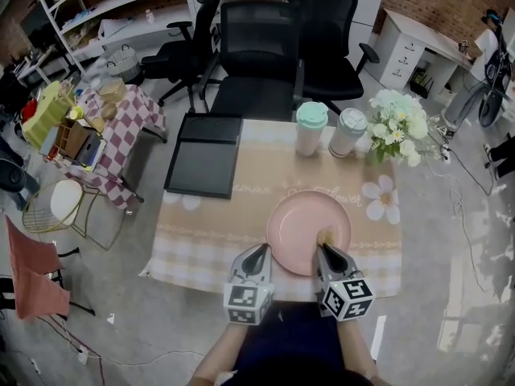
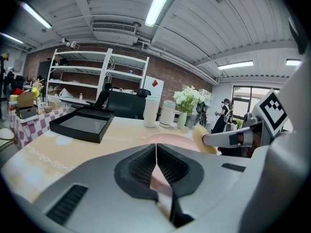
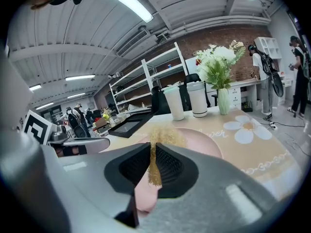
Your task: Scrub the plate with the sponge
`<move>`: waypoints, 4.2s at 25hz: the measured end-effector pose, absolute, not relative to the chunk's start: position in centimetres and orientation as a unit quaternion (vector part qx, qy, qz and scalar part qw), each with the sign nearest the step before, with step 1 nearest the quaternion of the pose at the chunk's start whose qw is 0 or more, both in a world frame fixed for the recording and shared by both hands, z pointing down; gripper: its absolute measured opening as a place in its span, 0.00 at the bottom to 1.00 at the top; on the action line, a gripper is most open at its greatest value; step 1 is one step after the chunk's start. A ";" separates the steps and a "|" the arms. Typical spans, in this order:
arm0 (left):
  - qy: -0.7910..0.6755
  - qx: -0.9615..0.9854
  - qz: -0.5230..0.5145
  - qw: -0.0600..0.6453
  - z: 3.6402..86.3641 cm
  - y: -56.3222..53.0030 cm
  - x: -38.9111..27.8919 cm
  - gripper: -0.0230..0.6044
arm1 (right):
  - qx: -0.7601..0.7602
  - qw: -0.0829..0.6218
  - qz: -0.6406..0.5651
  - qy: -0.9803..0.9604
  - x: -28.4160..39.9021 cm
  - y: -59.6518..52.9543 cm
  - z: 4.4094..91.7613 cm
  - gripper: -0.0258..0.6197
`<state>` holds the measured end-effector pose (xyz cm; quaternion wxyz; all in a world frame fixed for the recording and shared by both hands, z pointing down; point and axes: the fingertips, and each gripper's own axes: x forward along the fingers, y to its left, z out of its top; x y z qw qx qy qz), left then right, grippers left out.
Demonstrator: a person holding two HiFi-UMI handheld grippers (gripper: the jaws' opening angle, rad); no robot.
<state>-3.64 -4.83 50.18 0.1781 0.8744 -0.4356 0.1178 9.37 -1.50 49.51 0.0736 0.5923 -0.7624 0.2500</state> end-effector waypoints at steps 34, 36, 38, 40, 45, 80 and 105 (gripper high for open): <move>-0.483 0.839 0.158 0.194 53.1 -6.8 -4.6 0.06 | 0.462 0.154 0.225 -0.844 6.9 -5.9 49.6 0.09; -0.483 0.839 0.161 0.193 53.4 -6.9 -4.6 0.06 | 0.453 0.156 0.220 -0.850 6.7 -6.3 49.6 0.09; -0.485 0.838 0.160 0.194 53.5 -7.0 -4.7 0.06 | 0.446 0.159 0.212 -0.855 6.5 -6.8 49.5 0.09; -0.486 0.837 0.159 0.196 53.4 -7.0 -4.6 0.06 | 0.440 0.166 0.202 -0.859 6.3 -7.3 49.4 0.09; -0.489 0.834 0.154 0.204 53.2 -6.6 -4.6 0.06 | 0.415 0.197 0.178 -0.870 5.5 -8.0 49.5 0.09; -0.505 0.819 0.156 0.223 54.2 -5.5 -4.5 0.06 | 0.340 0.298 0.086 -0.888 2.5 -12.2 54.8 0.09; -0.514 0.810 0.160 0.233 55.1 -5.1 -5.0 0.06 | 0.321 0.358 0.031 -0.876 1.5 -12.5 56.9 0.09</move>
